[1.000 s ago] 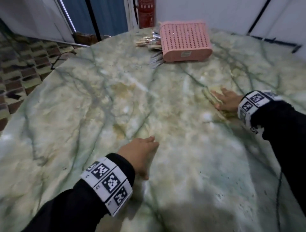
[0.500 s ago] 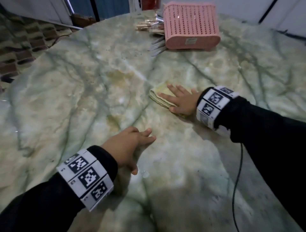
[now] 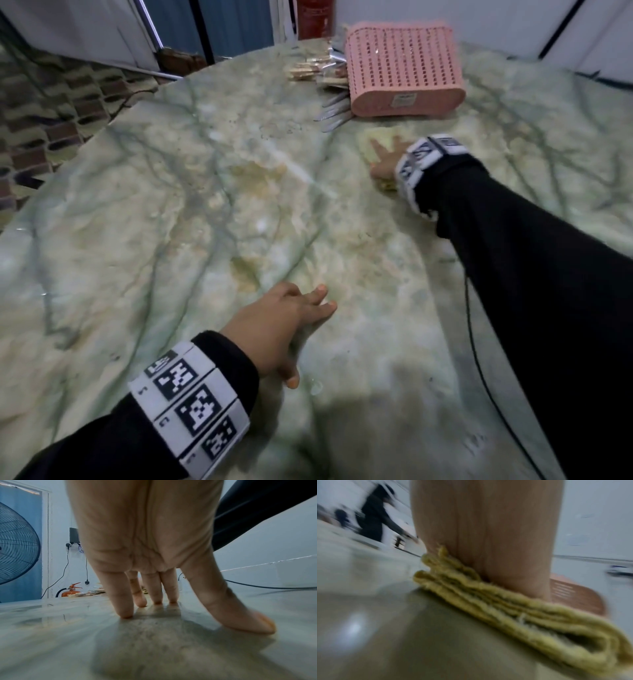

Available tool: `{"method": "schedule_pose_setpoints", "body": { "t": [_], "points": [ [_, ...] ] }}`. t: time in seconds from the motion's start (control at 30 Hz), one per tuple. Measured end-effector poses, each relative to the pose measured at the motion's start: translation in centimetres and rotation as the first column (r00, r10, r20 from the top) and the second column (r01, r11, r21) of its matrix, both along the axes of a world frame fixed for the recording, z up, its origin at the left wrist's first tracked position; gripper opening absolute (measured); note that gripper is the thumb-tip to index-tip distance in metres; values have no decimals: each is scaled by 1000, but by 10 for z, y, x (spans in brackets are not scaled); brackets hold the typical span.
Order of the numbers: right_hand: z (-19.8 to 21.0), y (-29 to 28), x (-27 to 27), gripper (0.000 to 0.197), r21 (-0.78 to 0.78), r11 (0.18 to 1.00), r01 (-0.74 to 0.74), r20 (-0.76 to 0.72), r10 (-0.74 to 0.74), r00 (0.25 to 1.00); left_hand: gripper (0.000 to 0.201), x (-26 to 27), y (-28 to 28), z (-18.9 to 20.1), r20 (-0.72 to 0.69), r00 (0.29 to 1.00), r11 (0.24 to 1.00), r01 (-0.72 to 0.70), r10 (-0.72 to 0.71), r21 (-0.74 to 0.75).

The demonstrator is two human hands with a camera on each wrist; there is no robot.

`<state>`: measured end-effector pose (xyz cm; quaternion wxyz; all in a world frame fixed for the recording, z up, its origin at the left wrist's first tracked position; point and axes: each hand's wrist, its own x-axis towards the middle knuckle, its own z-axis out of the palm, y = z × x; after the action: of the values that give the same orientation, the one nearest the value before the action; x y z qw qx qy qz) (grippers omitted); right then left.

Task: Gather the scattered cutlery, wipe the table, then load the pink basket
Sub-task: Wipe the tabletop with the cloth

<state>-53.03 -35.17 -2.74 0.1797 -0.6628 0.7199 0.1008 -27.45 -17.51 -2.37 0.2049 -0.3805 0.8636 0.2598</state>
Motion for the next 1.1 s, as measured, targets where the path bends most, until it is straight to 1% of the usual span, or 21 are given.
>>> {"method": "schedule_pose_setpoints", "body": {
  "t": [0.07, 0.13, 0.17, 0.23, 0.3, 0.37, 0.43, 0.5, 0.6, 0.63, 0.67, 0.7, 0.73, 0.77, 0.8, 0.83, 0.87, 0.9, 0.93, 1.0, 1.1],
  "points": [
    [-14, 3, 44, 61, 14, 986, -163, 0, 164, 987, 108, 0, 1, 0, 3, 1000, 1000, -4, 4, -3],
    [-19, 38, 88, 63, -30, 956, -290, -52, 289, 956, 107, -1, 1, 2, 15, 1000, 1000, 12, -12, -17],
    [-17, 62, 100, 64, -44, 938, -344, -18, 343, 939, 107, -2, 1, 3, 19, 1000, 1000, 22, -22, -21],
    [-20, 107, 87, 60, -13, 894, -448, -10, 448, 894, 105, -2, 0, 5, 17, 999, 999, 43, -42, -24],
    [-21, 131, 42, 66, 70, 861, -503, -9, 505, 863, 105, -1, 0, 3, 9, 999, 999, 42, -42, -20],
    [-14, 132, -10, 73, 190, 904, -384, -10, 393, 919, 107, 0, 1, 1, 7, 1000, 1000, 20, -20, -1],
    [-12, 120, -60, 68, 171, 978, -116, -71, 130, 989, 107, 0, 1, 0, 16, 1000, 1000, 15, -15, 2],
    [-6, 102, -90, 66, 81, 989, 123, -69, -118, 991, 106, -2, 0, 1, 16, 1000, 1000, 11, -11, 5],
    [-14, 72, -72, 59, 8, 964, 266, -33, -266, 964, 105, -2, 2, 4, 18, 1000, 1000, -9, 9, 8],
    [-18, 64, -52, 58, -16, 967, 255, -8, -255, 967, 105, -1, 3, 5, 19, 1000, 1000, -8, 8, 10],
    [-25, 57, -33, 56, -107, 979, 174, -32, -178, 983, 104, -1, 3, 7, 17, 1000, 1000, -7, 7, 12],
    [-39, 54, -13, 55, -211, 977, 12, -156, -46, 987, 104, 0, 4, 9, 7, 1000, 1000, -6, 6, 14],
    [-55, 59, 0, 55, -259, 959, -115, -190, 66, 980, 102, 0, 4, 11, -3, 1000, 1000, 2, -2, 11],
    [-70, 74, 21, 58, -290, 924, -250, -185, 202, 962, 100, 1, 6, 14, -15, 1000, 1000, 7, -7, 3],
    [-68, 99, 50, 59, -228, 918, -324, -123, 303, 945, 95, 3, 9, 15, -28, 1000, 1000, 6, -6, -11],
    [-49, 130, 78, 62, -90, 937, -336, -47, 333, 942, 88, 5, 12, 17, -52, 999, 1000, -14, 12, -27],
    [-27, 160, 97, 66, -74, 954, -290, -27, 288, 957, 79, 8, 18, 18, -81, 995, 998, -56, 53, -33],
    [-19, 193, 102, 65, 25, 947, -320, -49, 321, 946, 71, 12, 25, 19, -111, 989, 995, -100, 96, -29],
    [-15, 222, 97, 60, 99, 936, -338, -7, 340, 940, 66, 17, 32, 19, -131, 984, 992, -125, 122, -17],
    [-2, 262, 72, 60, 188, 939, -288, -12, 295, 955, 59, 29, 46, 20, -153, 975, 987, -158, 160, 29],
    [3, 284, 20, 61, 290, 955, -60, -19, 68, 997, 61, 52, 59, 22, -159, 966, 978, -193, 204, 83]
  ]
}}
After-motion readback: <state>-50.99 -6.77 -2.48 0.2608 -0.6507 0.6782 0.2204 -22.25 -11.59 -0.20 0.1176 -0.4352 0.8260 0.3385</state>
